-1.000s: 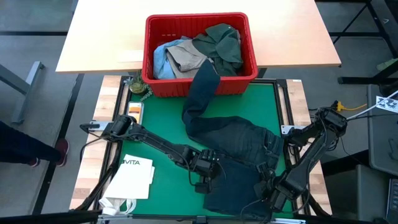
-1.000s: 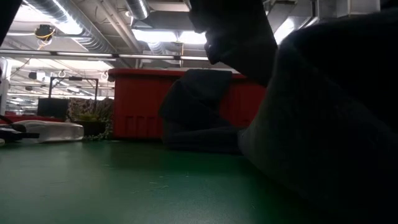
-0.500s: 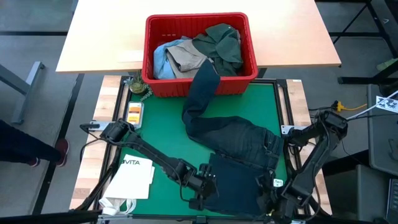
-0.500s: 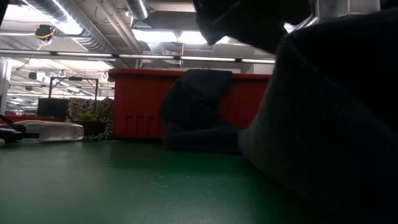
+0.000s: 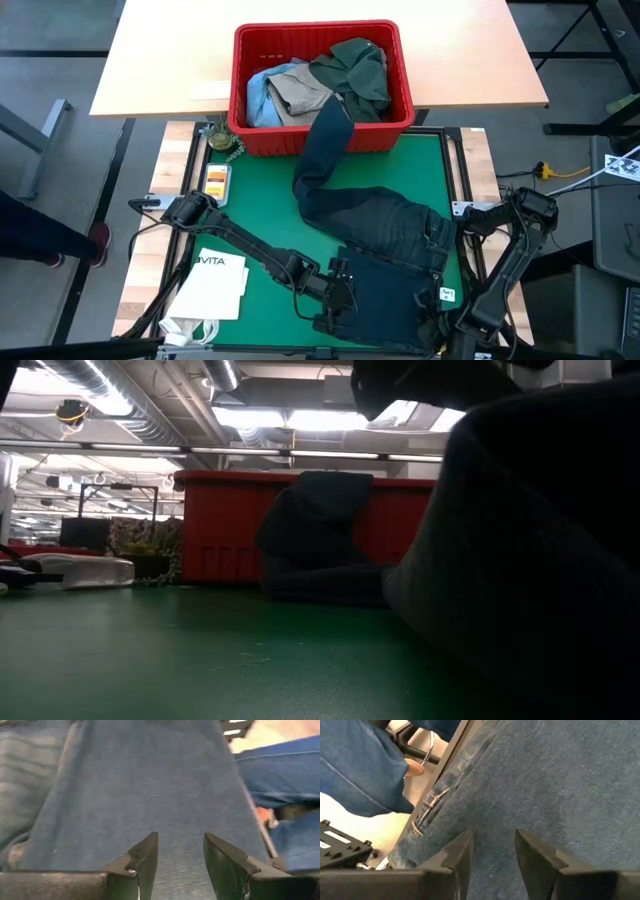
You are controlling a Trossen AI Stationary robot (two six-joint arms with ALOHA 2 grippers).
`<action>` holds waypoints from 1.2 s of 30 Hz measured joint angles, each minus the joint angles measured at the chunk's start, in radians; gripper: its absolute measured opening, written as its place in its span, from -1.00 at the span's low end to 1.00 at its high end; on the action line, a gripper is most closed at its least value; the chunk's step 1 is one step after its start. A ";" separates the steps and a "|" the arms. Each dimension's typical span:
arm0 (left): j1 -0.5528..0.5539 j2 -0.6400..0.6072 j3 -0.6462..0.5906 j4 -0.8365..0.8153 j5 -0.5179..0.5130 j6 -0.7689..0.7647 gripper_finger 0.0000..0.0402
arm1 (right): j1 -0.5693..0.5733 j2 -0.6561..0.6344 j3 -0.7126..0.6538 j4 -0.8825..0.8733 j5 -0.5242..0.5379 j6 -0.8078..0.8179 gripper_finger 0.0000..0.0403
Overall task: Fold Laundry from Bin
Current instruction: Fold the dark blue pants
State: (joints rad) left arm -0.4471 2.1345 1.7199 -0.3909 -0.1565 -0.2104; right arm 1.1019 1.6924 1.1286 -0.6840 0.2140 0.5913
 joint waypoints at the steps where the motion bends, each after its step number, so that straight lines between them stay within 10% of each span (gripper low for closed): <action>1: 0.000 -0.002 0.000 -0.007 -0.027 -0.018 -0.25 | 0.000 0.000 0.000 -0.002 0.006 -0.004 -0.27; 18: 0.227 -0.371 0.000 -0.177 -0.352 -0.100 -0.25 | -0.085 -0.035 0.066 -0.220 0.126 -0.077 -0.27; 36: 0.646 -0.440 0.000 -0.619 -0.321 -0.356 -0.25 | -0.290 -0.035 0.066 -0.286 0.147 -0.338 -0.27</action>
State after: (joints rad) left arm 0.1990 1.6949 1.7195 -1.0097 -0.4780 -0.5667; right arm 0.8122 1.6573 1.1946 -0.9697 0.3611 0.2528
